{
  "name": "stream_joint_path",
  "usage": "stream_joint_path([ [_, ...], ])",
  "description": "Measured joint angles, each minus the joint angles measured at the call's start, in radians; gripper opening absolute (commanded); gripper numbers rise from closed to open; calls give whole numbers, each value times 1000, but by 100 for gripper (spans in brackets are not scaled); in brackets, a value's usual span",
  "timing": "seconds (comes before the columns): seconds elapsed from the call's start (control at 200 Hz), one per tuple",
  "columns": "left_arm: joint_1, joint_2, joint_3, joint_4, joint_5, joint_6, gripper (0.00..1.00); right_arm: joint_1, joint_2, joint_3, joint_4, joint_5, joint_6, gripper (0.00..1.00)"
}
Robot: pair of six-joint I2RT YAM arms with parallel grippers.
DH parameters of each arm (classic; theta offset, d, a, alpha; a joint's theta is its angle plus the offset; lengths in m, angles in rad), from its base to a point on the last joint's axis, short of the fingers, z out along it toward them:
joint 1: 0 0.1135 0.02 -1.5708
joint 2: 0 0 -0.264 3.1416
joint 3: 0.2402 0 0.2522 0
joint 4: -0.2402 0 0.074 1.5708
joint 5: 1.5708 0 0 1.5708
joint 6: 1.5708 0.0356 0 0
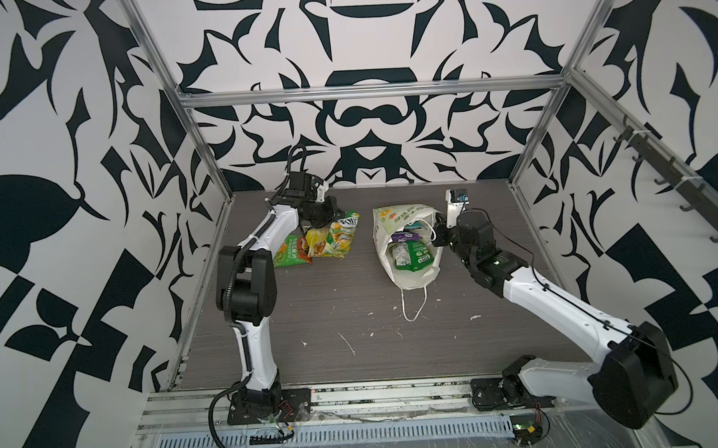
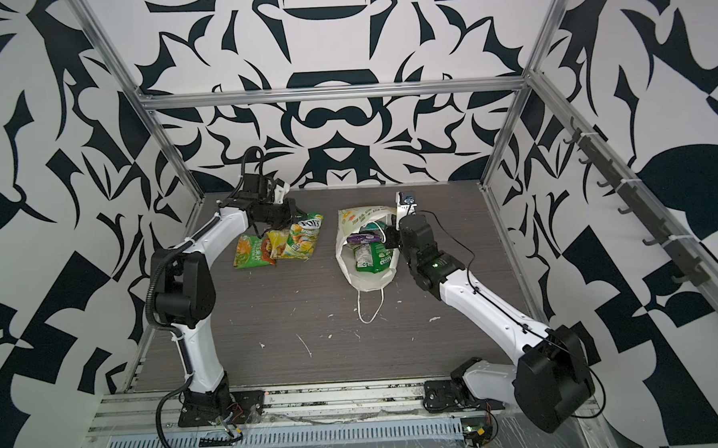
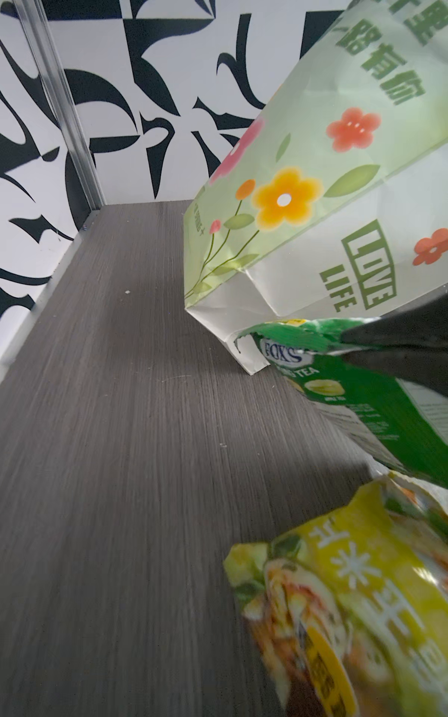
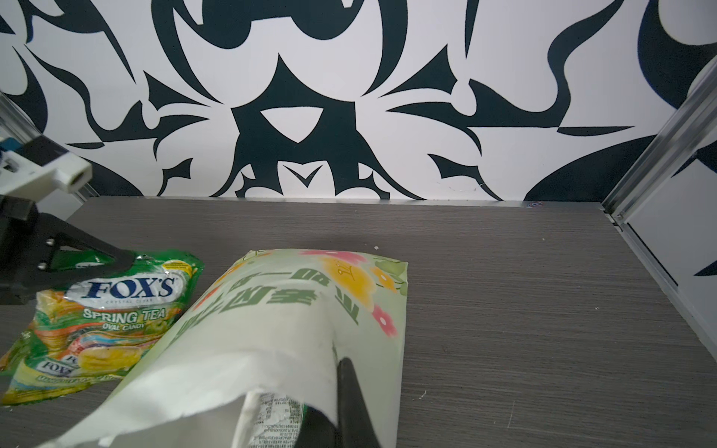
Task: Take the snacks out of the paper bag
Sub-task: 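Lower the Fox's packet beside the yellow packet and open the left gripper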
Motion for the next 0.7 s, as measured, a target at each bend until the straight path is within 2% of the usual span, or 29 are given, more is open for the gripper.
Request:
stream_joint_path([
  [0.235,-47,58,44,24,-27,-80,0,0,-4,0,-2,2,0,0],
  [0.41,-47,105,60,49,-44,-132,0,0,-4,0,-3,2,0,0],
  [0.445,-47,116,64,50,-51,-137,8,0,-4,0,-3,2,0,0],
  [0.53,-47,130,66,47,-67,-146,17,0,-4,0,-3,2,-1,0],
  [0.62,-47,132,66,40,-95,-131,38,0,-4,0,-3,3,-1,0],
  [0.7,-48,131,68,28,-140,-121,45,0,-4,0,-3,3,-1,0],
])
